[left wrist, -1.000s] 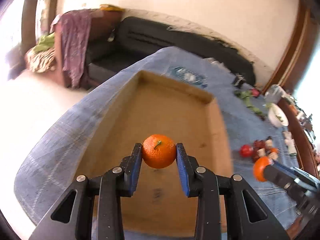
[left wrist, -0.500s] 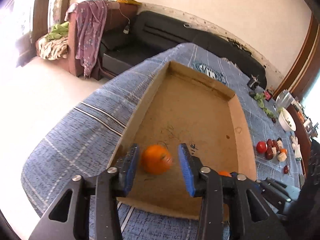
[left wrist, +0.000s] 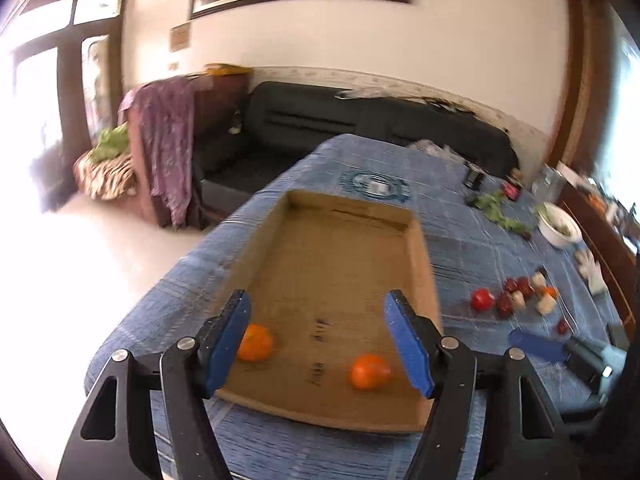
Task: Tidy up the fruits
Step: 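Move both open grippers back over the remaining fruits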
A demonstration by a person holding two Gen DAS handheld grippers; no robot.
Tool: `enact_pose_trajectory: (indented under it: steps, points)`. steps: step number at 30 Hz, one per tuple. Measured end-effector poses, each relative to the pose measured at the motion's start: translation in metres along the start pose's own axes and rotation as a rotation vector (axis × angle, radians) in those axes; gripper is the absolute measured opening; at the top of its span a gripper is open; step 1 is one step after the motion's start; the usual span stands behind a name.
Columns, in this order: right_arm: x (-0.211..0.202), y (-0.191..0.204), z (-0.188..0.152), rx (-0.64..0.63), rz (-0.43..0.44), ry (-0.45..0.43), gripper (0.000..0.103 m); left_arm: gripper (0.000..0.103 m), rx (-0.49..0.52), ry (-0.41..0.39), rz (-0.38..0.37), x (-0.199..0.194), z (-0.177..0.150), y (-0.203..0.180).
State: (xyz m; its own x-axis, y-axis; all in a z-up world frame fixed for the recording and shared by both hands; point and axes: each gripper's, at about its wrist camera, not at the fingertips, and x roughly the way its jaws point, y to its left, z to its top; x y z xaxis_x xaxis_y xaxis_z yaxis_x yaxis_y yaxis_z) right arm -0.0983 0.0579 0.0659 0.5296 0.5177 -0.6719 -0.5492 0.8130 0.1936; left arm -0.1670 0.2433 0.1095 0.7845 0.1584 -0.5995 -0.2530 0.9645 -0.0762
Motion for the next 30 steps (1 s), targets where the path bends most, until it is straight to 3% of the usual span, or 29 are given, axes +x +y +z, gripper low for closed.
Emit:
enact_pose_trajectory:
  steps: [7,14,17,23,24,25,26,27,30]
  points:
    - [-0.055,-0.102,-0.020,0.144,-0.171,-0.040,0.077,0.069,0.084,0.051,-0.110,0.009,-0.004,-0.054]
    - [-0.100,-0.209,-0.039,0.383,-0.316,-0.060,0.077,0.069,0.113,0.124,-0.245,0.026,-0.006,-0.103]
    - [-0.100,-0.230,-0.040,0.445,-0.305,-0.053,0.077,0.069,0.152,0.164,-0.323,0.039,-0.010,-0.131]
    - [-0.061,-0.235,-0.026,0.447,-0.242,-0.038,0.076,0.068,0.235,0.188,-0.368,0.063,-0.018,-0.168]
    - [-0.053,-0.237,-0.023,0.444,-0.236,-0.041,0.071,0.065,0.236,0.200,-0.388,0.068,-0.019,-0.171]
    - [-0.045,-0.237,-0.020,0.440,-0.230,-0.040,0.058,0.056,0.239,0.216,-0.414,0.073,-0.021,-0.175]
    - [-0.038,-0.239,-0.016,0.439,-0.223,-0.035,0.051,0.047,0.245,0.229,-0.425,0.078,-0.022,-0.180]
    - [-0.031,-0.241,-0.013,0.446,-0.218,-0.034,0.045,0.046,0.252,0.237,-0.424,0.081,-0.022,-0.183]
    - [-0.020,-0.251,-0.006,0.476,-0.199,-0.056,0.045,0.045,0.271,0.226,-0.437,0.094,-0.020,-0.199]
